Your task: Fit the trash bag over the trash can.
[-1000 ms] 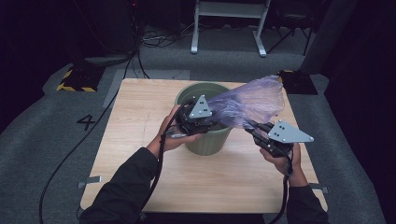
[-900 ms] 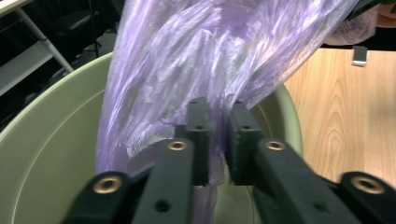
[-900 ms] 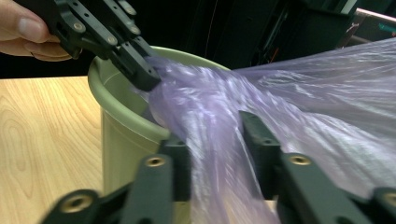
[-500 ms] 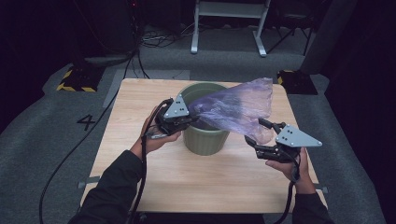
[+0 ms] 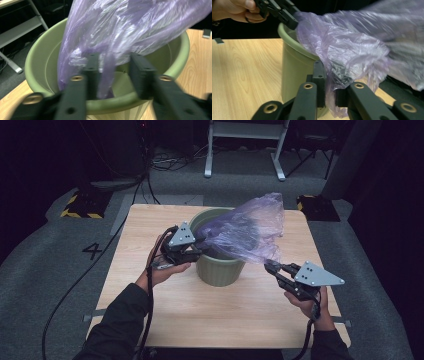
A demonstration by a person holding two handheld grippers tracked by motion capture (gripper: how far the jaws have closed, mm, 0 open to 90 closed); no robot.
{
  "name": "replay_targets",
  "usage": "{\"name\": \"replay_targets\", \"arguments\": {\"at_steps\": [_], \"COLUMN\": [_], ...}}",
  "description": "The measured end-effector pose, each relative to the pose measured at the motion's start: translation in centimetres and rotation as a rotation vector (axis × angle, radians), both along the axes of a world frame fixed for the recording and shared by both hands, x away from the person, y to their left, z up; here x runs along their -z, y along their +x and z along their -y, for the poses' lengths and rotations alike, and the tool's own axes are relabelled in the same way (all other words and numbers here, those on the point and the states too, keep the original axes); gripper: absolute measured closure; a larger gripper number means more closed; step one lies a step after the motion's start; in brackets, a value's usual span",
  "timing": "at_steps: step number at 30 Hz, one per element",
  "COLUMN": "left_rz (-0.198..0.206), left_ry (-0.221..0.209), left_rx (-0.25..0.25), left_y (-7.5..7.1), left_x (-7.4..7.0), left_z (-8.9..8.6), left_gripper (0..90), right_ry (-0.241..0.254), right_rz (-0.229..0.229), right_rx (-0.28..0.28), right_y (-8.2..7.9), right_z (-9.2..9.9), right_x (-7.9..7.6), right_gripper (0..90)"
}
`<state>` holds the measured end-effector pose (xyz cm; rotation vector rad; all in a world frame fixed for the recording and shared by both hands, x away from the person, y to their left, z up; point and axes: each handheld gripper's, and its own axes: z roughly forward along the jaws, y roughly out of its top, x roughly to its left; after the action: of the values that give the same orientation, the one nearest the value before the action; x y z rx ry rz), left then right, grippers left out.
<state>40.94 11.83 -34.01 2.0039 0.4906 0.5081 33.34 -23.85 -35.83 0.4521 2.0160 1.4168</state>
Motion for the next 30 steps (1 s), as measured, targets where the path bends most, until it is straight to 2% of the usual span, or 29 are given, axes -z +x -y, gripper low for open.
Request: {"name": "replay_targets", "arguments": {"at_steps": [3,5,11,15,16,17,18,19,21,22,23,27,28,30], "left_rz": [-0.008,0.005,0.042,0.074,0.07,0.074,0.083,0.084,0.083,0.084,0.08,0.05,0.046,0.039], "left_ry": [-0.022,-0.025,-0.036,-0.015,-0.004,0.017,0.041,0.057,0.078,0.086,0.089,0.1,0.094,0.084], "left_rx": [0.016,0.037,0.081,0.089,0.092,0.096,0.078,0.068,0.081,0.075,0.07,0.049,0.046,0.044], "left_y": [-0.5,-1.0,-2.2,-2.4,-2.3,-2.2,-2.2,-2.1,-1.7,-1.6,-1.4,-0.7,-0.6,-0.5], "left_x": [-0.3,-0.7,-1.9,-2.5,-2.5,-2.4,-2.3,-2.1,-1.8,-1.6,-1.4,-0.9,-0.9,-0.9], "left_z": [0.3,0.7,2.4,3.5,3.5,3.5,3.5,3.5,3.1,3.0,2.9,2.4,2.3,2.0], "left_gripper": [41.9,35.7,25.1,22.2,23.0,31.5,40.8,44.4,62.4,64.8,71.5,75.2,74.6,67.5], "right_ry": [-0.018,-0.026,-0.042,-0.06,-0.063,-0.062,-0.056,-0.051,-0.046,-0.036,-0.023,0.017,0.023,0.024], "right_rz": [0.012,0.025,0.035,0.04,0.041,0.041,0.037,0.037,0.036,0.034,0.03,0.033,0.036,0.04], "right_rx": [-0.027,-0.037,-0.073,-0.082,-0.078,-0.074,-0.069,-0.064,-0.046,-0.036,-0.03,0.019,0.021,0.016], "right_y": [-0.3,-0.5,-0.7,-0.9,-0.9,-0.9,-1.0,-0.9,-0.9,-0.8,-0.8,-0.6,-0.6,-0.6], "right_z": [-0.6,-1.0,-1.8,-2.1,-2.1,-1.9,-1.7,-1.4,-1.0,-0.7,-0.5,0.1,0.1,0.0], "right_x": [-0.3,-0.6,-1.2,-1.3,-1.2,-1.2,-1.2,-1.2,-1.1,-1.2,-1.2,-1.4,-1.5,-1.6], "right_gripper": [86.4,87.8,89.4,89.4,89.5,89.4,89.4,89.4,89.3,89.2,88.6,87.5,87.5,87.7]}}
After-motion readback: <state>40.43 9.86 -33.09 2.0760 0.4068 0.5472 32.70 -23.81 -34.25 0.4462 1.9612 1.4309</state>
